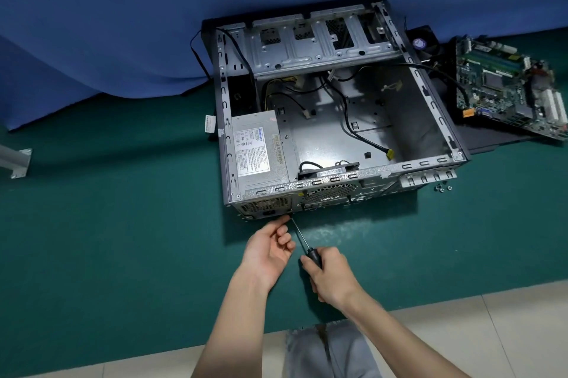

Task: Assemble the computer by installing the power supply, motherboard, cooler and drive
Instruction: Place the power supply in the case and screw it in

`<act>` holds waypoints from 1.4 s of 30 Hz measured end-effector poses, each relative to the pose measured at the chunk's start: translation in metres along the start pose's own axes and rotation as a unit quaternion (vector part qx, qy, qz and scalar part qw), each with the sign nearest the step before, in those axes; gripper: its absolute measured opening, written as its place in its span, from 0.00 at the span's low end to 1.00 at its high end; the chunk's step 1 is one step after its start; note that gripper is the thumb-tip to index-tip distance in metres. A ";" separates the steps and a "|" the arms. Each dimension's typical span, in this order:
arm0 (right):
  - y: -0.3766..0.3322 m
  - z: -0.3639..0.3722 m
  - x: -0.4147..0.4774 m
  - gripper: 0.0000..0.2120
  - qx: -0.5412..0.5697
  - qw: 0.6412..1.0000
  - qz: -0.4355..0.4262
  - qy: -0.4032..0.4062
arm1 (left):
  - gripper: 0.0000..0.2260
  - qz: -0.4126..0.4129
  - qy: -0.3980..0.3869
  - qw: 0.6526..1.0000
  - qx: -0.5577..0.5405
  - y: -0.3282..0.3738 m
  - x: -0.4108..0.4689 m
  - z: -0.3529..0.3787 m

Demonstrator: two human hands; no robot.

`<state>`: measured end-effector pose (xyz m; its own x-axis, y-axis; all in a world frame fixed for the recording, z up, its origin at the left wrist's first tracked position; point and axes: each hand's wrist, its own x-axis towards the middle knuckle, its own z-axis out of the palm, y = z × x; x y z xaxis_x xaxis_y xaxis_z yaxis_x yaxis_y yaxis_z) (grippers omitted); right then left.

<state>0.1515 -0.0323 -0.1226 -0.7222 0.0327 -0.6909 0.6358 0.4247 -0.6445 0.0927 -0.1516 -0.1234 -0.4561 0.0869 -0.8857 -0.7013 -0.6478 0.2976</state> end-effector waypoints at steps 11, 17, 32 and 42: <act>-0.004 0.016 -0.009 0.11 0.368 0.918 0.100 -0.107 | 0.10 0.079 0.092 0.979 0.166 -0.007 0.003 0.004; -0.003 0.021 -0.006 0.10 0.356 0.924 0.121 -0.071 | 0.05 0.205 0.195 0.893 0.350 -0.016 0.007 0.009; -0.002 0.033 -0.020 0.08 0.411 0.907 0.075 0.058 | 0.06 0.201 0.131 0.919 0.312 -0.014 0.005 0.008; 0.001 0.036 -0.018 0.09 0.404 0.905 0.058 0.116 | 0.02 0.147 0.079 0.942 0.292 -0.011 0.000 0.004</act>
<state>0.1754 -0.0653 -0.1226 -0.6157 0.2630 -0.7428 0.6352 -0.3922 -0.6654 0.0981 -0.1418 -0.1256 -0.6236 -0.1746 -0.7620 -0.7597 -0.0946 0.6434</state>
